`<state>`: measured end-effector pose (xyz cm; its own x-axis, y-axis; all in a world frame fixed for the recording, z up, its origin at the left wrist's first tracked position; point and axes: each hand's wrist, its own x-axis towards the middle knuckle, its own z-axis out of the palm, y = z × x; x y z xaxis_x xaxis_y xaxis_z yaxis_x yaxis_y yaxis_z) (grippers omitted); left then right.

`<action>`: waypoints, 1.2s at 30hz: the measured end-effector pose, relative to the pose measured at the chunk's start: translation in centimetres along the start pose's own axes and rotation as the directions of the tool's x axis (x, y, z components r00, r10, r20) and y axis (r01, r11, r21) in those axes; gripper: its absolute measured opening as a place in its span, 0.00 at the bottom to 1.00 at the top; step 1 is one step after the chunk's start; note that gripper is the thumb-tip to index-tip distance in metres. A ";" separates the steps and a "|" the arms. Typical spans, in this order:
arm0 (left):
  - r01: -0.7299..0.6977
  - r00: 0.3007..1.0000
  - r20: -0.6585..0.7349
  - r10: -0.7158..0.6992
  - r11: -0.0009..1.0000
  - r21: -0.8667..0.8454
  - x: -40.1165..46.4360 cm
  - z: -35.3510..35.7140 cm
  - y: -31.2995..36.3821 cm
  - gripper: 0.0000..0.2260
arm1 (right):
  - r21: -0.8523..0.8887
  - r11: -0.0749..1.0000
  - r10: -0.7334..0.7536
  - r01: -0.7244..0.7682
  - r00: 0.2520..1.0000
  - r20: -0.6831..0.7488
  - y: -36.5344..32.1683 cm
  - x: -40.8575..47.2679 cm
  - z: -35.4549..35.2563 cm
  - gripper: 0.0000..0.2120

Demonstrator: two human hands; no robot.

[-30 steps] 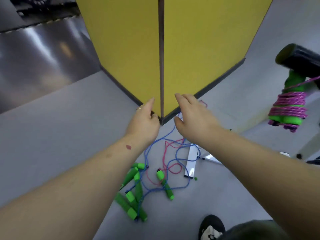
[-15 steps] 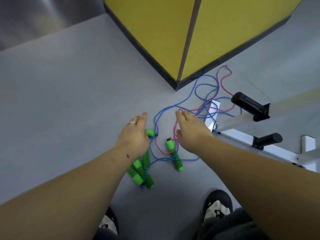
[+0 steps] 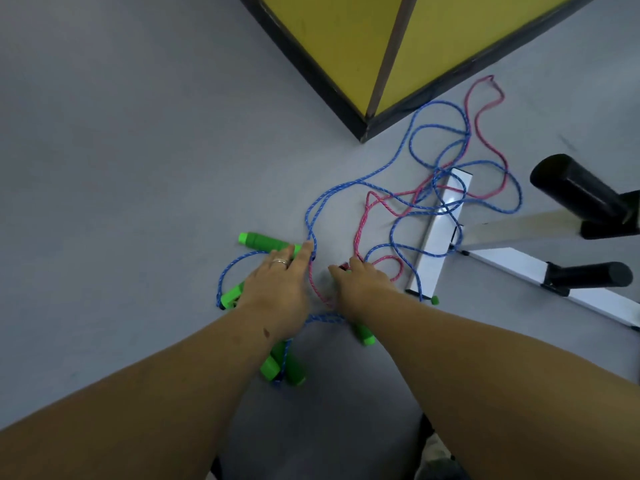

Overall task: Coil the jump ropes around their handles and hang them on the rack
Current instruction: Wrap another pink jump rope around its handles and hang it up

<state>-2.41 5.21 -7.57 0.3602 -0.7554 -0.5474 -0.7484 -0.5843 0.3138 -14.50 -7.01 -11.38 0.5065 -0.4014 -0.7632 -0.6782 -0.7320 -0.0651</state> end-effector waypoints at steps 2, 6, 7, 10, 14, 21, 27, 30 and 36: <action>0.000 1.000 0.012 0.000 1.000 -0.003 0.7 0.2 -0.2 0.37 | -0.023 1.000 0.020 -0.019 0.999 0.045 -0.1 1.2 0.5 0.33; -0.028 1.000 0.007 0.028 1.000 0.008 1.9 0.4 0.1 0.38 | -0.048 0.998 0.052 -0.046 0.991 0.122 -0.1 2.5 1.1 0.29; -0.036 0.999 0.000 0.036 0.999 0.016 2.2 0.4 0.3 0.38 | -0.053 0.997 0.058 -0.052 0.991 0.121 -0.1 2.6 1.3 0.29; -0.046 0.999 -0.014 0.047 0.998 0.032 2.7 0.3 1.0 0.37 | -0.043 0.998 0.060 -0.055 0.993 0.106 0.0 2.6 1.6 0.27; -0.045 0.999 -0.020 0.046 0.999 0.018 2.6 -0.3 1.8 0.36 | 0.074 0.995 0.067 -0.070 0.996 0.053 0.5 2.0 1.5 0.22; -0.053 0.998 -0.046 0.051 0.997 -0.047 0.9 -3.0 3.0 0.38 | 0.462 0.887 0.147 -0.018 0.958 -0.245 1.0 -0.9 -0.4 0.14; -0.064 0.997 -0.064 0.053 0.979 -0.191 -2.5 -7.4 4.7 0.38 | 0.799 0.589 0.312 0.124 0.876 -0.367 0.5 -5.9 -3.7 0.07; -0.069 0.996 -0.078 0.051 0.965 -0.251 -4.2 -9.7 6.2 0.40 | 0.842 0.469 0.337 0.266 0.827 -0.449 0.3 -8.6 -5.9 0.09; -0.111 0.986 -0.161 0.047 0.904 -0.414 -7.7 -13.0 9.0 0.39 | 0.773 0.390 0.320 0.501 0.713 -0.624 -0.4 -14.8 -10.7 0.16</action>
<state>-4.66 1.92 9.57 0.4092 -0.8201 -0.3999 -0.4858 -0.5668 0.6654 -16.05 -6.65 6.83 0.4766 -0.8637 -0.1641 -0.4223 -0.0612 -0.9044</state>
